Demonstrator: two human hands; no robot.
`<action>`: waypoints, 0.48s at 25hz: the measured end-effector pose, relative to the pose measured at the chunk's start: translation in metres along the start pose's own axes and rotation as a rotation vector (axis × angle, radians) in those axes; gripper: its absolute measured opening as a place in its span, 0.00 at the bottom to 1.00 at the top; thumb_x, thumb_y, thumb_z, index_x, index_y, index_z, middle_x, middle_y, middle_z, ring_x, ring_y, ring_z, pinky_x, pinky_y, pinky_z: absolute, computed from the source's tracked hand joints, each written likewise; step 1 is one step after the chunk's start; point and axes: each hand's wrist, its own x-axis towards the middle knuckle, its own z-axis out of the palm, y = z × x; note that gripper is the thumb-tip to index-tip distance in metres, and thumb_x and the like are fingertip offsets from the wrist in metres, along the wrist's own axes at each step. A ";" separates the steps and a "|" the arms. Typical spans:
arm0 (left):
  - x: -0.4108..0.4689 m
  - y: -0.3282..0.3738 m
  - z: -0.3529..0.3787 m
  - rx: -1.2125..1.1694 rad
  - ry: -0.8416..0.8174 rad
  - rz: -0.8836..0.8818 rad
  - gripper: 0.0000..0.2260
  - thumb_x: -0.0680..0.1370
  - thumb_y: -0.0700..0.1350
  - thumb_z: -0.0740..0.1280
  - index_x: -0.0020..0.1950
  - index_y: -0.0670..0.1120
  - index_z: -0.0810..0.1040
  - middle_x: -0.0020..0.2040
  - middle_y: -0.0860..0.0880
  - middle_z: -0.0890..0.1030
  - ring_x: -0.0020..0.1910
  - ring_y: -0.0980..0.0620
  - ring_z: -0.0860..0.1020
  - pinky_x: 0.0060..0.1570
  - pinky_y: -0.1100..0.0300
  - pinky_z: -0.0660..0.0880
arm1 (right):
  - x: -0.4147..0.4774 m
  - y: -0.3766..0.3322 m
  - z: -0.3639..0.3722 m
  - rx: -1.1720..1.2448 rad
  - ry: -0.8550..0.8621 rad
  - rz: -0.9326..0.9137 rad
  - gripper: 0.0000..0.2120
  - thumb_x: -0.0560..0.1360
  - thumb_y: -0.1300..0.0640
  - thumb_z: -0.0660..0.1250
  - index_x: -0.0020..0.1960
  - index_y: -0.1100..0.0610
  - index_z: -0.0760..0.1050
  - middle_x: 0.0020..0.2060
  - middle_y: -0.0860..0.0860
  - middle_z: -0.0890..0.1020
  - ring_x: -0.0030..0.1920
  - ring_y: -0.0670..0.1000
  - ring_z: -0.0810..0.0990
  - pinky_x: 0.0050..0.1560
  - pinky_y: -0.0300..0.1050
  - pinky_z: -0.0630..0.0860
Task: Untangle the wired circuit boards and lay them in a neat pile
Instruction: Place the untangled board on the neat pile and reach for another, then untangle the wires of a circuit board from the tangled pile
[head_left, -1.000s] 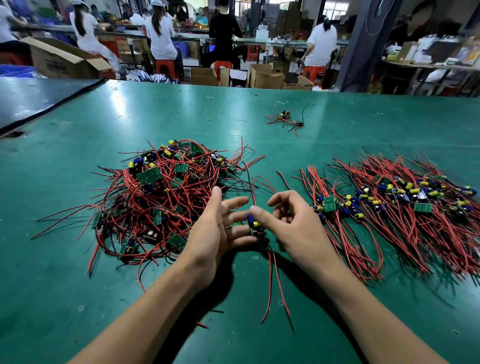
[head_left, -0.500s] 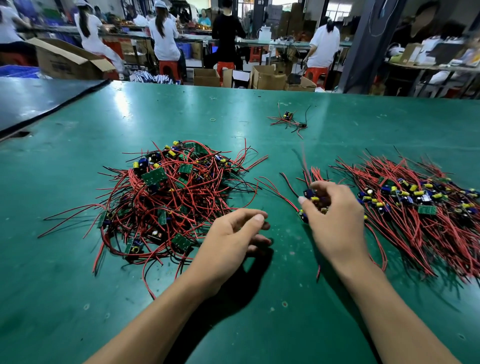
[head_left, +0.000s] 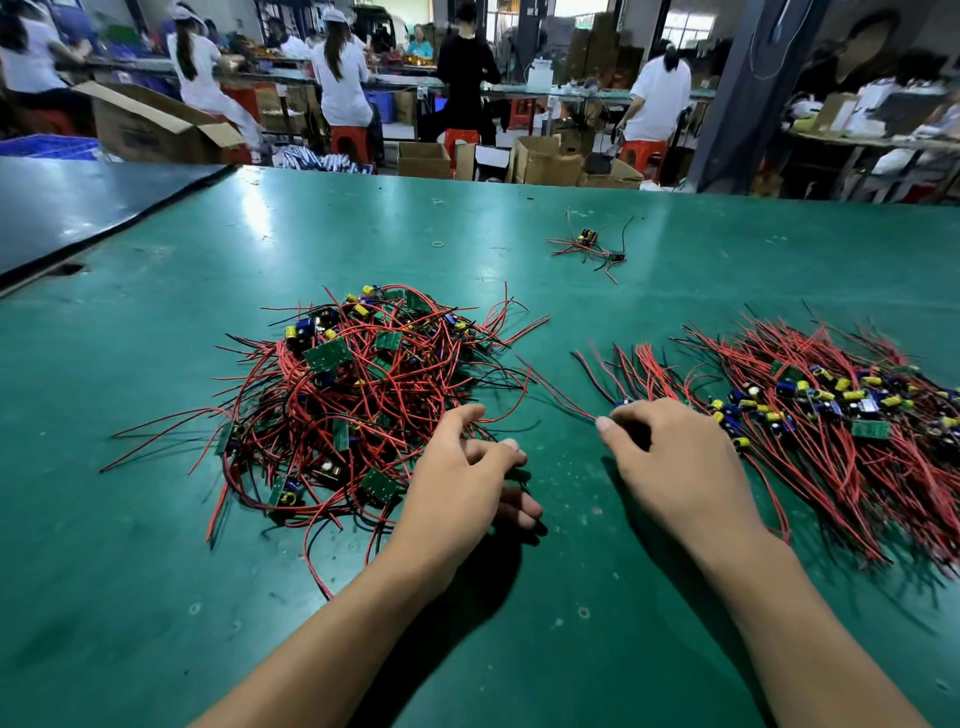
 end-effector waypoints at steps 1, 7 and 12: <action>0.001 0.000 -0.001 -0.018 0.000 -0.007 0.23 0.80 0.36 0.62 0.73 0.48 0.62 0.48 0.39 0.80 0.27 0.43 0.80 0.26 0.57 0.76 | 0.001 0.000 -0.001 0.002 -0.006 0.021 0.14 0.78 0.45 0.67 0.55 0.53 0.84 0.51 0.53 0.85 0.53 0.58 0.82 0.58 0.54 0.76; 0.002 0.005 -0.003 -0.041 -0.033 -0.059 0.17 0.81 0.36 0.62 0.69 0.46 0.67 0.48 0.38 0.80 0.27 0.44 0.79 0.26 0.58 0.76 | -0.001 -0.002 0.004 -0.020 0.027 0.046 0.14 0.78 0.47 0.67 0.58 0.53 0.83 0.54 0.53 0.84 0.56 0.57 0.80 0.60 0.53 0.72; 0.004 0.006 -0.004 -0.045 -0.130 -0.117 0.05 0.81 0.36 0.62 0.52 0.37 0.77 0.35 0.39 0.79 0.23 0.46 0.77 0.23 0.59 0.75 | -0.020 -0.048 0.024 0.156 0.120 -0.228 0.09 0.78 0.54 0.69 0.56 0.54 0.83 0.49 0.50 0.82 0.52 0.54 0.80 0.56 0.56 0.73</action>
